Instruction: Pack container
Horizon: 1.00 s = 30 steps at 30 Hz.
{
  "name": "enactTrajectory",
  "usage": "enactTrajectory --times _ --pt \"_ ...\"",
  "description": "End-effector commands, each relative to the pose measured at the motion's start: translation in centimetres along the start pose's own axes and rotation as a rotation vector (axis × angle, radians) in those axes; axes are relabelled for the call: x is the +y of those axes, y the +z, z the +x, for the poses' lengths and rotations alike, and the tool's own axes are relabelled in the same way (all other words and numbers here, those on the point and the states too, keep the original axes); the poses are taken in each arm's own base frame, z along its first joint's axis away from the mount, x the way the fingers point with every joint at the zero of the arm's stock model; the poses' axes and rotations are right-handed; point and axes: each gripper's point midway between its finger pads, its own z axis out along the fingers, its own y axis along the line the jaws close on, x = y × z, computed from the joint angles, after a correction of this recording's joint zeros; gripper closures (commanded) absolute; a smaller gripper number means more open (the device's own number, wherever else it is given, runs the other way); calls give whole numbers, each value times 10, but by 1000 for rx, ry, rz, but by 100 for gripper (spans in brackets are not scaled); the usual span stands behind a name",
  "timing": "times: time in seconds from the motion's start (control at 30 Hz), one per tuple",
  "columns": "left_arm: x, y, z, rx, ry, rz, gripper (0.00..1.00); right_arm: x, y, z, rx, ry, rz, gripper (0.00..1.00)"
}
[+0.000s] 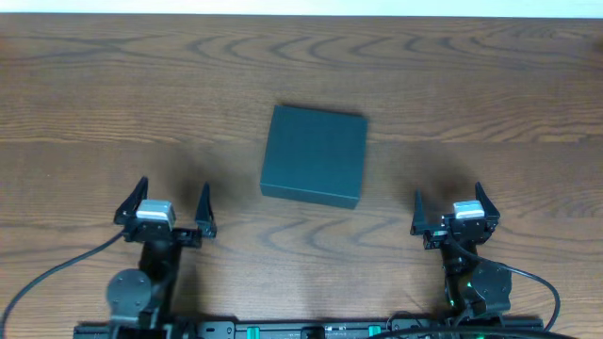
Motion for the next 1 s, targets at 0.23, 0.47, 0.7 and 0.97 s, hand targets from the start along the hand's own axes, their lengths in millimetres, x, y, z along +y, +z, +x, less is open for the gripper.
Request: enactTrajectory --times 0.23,0.47,0.7,0.97 --pt "19 1 54 81 10 -97 2 2 0 0 -3 11 -4 1" --pt "19 -2 77 172 -46 -99 2 2 0 0 -2 11 -4 1" --pt "10 -1 78 176 -50 -51 2 2 0 0 -3 11 -4 1" --pt "6 -1 77 176 -41 -23 1 2 0 0 -3 11 -4 1"
